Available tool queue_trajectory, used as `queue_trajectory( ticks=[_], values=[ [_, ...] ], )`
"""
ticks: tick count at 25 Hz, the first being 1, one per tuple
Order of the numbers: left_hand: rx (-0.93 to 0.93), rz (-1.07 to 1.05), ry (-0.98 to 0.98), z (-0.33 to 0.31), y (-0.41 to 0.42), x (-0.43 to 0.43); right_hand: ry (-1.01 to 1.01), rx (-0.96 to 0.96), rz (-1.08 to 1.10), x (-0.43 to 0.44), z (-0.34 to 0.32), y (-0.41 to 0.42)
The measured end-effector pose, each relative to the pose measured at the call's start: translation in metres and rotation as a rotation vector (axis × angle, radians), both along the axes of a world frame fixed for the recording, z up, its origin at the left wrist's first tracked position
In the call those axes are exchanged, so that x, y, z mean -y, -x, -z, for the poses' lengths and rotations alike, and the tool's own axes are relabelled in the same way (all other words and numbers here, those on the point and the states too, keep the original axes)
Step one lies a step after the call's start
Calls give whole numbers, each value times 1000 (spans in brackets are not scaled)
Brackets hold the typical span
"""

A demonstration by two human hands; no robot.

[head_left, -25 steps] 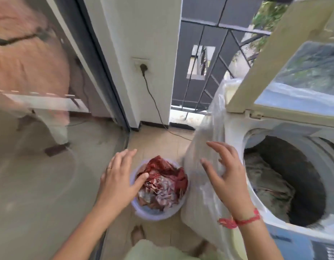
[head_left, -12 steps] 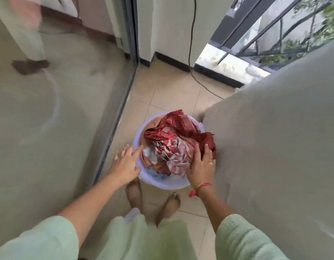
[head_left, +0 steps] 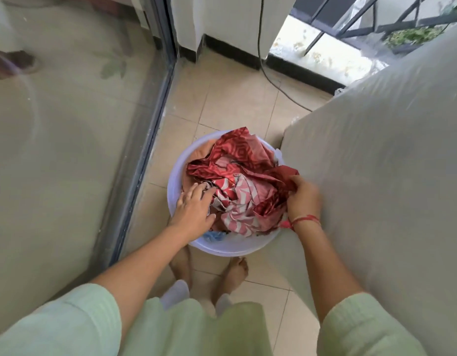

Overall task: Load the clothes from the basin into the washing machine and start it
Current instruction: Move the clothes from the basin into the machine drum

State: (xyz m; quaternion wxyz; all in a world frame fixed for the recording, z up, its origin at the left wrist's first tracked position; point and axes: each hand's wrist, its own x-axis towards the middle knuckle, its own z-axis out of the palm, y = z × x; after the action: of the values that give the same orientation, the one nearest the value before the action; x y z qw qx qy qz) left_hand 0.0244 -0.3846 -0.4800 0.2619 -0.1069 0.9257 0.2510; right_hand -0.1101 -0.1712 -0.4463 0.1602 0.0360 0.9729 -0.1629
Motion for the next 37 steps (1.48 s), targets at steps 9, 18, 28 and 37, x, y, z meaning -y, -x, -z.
queue_trajectory(
  ticks=[9, 18, 28, 37],
  values=[
    [-197, -22, -291, -94, 43, 3, 509, -333, 77, 19, -141, -54],
    [-503, 214, -292, -298, 87, 19, 641, -388, 25, 37, -355, -52],
    [-737, -131, -115, -455, 111, 54, 726, -894, 9, 0, -555, -37],
    [-310, 295, -110, -552, 140, 45, 839, -656, -217, -26, -626, -38]
  ],
)
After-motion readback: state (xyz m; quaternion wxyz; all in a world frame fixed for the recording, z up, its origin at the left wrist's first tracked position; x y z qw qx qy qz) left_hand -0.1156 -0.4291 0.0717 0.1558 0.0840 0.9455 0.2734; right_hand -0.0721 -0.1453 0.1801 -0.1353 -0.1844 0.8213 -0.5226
